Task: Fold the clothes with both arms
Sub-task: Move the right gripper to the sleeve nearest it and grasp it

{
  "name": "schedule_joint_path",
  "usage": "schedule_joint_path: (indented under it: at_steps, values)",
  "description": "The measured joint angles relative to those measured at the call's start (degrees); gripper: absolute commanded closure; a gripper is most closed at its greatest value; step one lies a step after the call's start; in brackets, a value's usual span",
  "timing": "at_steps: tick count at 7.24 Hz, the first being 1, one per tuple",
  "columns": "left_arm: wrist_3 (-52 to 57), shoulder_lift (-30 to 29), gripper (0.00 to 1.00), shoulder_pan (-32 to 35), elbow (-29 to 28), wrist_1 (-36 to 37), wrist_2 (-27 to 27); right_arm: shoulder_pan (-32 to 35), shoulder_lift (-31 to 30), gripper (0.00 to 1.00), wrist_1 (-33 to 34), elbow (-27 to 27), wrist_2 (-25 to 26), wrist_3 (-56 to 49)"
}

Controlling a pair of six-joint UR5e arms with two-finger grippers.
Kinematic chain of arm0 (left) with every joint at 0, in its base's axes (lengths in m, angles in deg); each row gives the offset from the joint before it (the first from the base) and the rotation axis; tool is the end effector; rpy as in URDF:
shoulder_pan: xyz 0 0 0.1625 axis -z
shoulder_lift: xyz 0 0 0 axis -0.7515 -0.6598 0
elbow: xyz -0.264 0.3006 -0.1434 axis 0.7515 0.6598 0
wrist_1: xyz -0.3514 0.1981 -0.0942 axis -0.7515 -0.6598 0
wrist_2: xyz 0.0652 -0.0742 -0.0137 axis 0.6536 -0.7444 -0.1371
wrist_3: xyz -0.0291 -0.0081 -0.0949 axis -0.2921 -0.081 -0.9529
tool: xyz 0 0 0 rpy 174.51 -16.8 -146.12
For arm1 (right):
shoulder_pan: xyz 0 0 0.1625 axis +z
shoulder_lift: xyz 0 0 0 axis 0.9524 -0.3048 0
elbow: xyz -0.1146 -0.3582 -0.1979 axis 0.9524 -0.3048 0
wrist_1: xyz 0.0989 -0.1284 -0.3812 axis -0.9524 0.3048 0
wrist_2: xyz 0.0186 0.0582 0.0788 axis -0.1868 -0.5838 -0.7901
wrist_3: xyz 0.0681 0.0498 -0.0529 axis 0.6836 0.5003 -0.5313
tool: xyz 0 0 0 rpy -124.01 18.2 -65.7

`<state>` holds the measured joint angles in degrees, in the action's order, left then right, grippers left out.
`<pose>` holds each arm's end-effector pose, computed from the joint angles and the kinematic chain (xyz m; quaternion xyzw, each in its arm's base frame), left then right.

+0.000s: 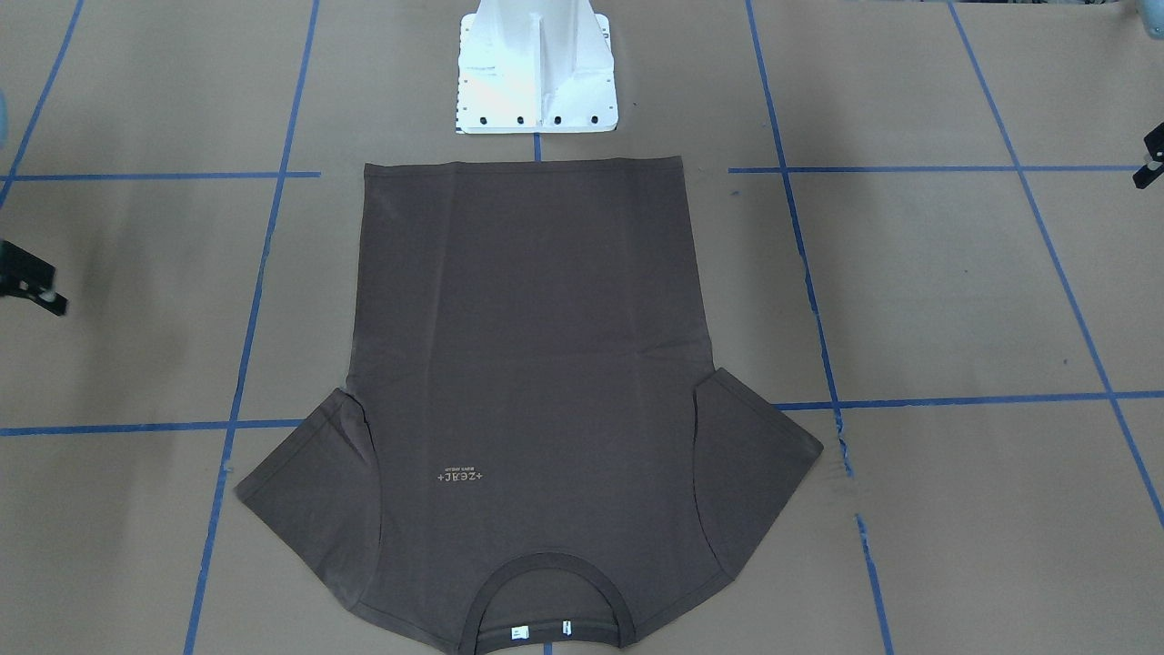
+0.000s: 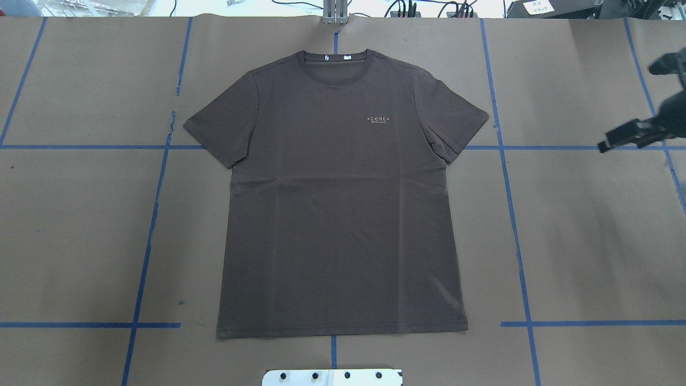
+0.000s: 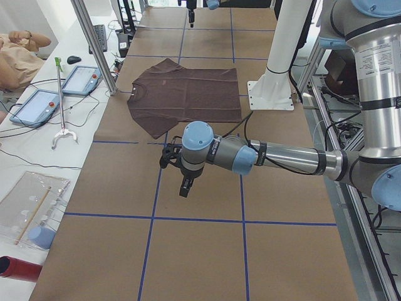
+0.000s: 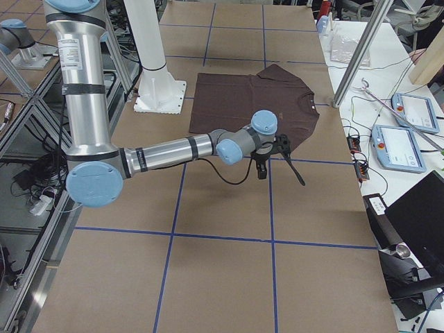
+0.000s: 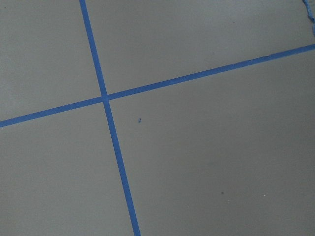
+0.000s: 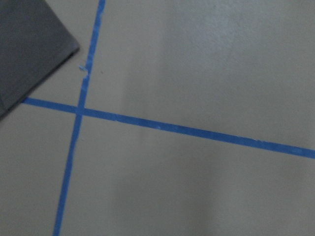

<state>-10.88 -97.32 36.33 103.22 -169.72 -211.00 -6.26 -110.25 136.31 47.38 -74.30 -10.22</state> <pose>-0.0247 -0.4180 0.5659 0.1221 0.4001 0.0894 0.9039 -0.1693 -0.5367 0.4973 0.0600 -0.4436 -0.0408 0.8933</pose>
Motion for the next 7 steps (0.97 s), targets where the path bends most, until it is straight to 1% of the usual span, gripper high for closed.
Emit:
schedule_joint_path:
  at_steps: [1, 2, 3, 4, 5, 6, 7]
  values:
    - [-0.01, -0.1, 0.0, 0.02, -0.01, -0.01, 0.07, -2.96, 6.04, 0.0, -0.2, -3.73, 2.46, 7.09]
    - [-0.01, -0.18, 0.0, 0.03, 0.0, -0.01, 0.08, -5.81, 11.55, 0.0, -0.33, -7.77, 6.68, 11.94]
    - [-0.01, -0.23, 0.0, 0.03, 0.0, -0.02, 0.09, -7.76, 16.44, 0.02, -0.68, -12.48, 10.16, 14.63]
    - [-0.01, -0.26, 0.0, 0.03, -0.01, -0.02, 0.08, -8.88, 20.17, 0.06, -2.08, -17.59, 11.78, 16.75]
    - [-0.02, -0.27, 0.0, 0.03, 0.03, -0.02, 0.08, -9.6, 22.38, 0.12, -4.61, -22.13, 12.39, 18.52]
    - [-0.03, -0.27, 0.0, 0.03, 0.17, -0.02, 0.06, -10.08, 23.89, 0.19, -6.48, -25.47, 12.61, 19.34]
    - [-0.07, -0.28, 0.0, 0.03, 0.43, -0.02, 0.03, -10.54, 25.06, 0.27, -7.29, -27.69, 12.76, 19.63]
